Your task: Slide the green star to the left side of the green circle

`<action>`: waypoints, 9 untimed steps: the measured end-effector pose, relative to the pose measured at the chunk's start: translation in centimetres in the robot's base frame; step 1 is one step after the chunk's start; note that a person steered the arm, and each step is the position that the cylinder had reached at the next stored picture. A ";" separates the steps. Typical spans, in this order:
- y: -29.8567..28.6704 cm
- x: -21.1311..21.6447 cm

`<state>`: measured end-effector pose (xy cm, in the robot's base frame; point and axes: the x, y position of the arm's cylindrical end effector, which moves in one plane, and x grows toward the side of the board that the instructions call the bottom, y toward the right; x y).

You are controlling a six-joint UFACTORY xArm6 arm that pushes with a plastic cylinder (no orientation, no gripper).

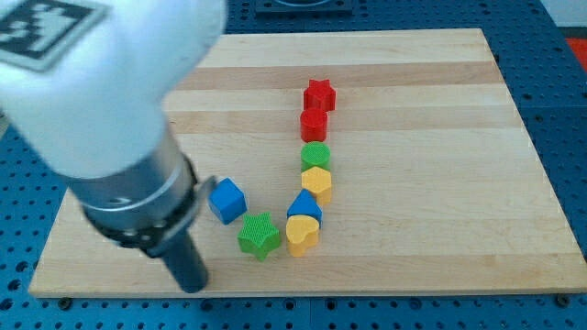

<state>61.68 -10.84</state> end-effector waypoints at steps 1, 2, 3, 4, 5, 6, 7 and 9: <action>1.1 0.0; 3.4 0.0; 3.9 0.0; 4.2 -0.8; 4.3 -1.3; 4.9 -2.6; 4.9 -4.8; 4.9 -11.1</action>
<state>50.56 -5.94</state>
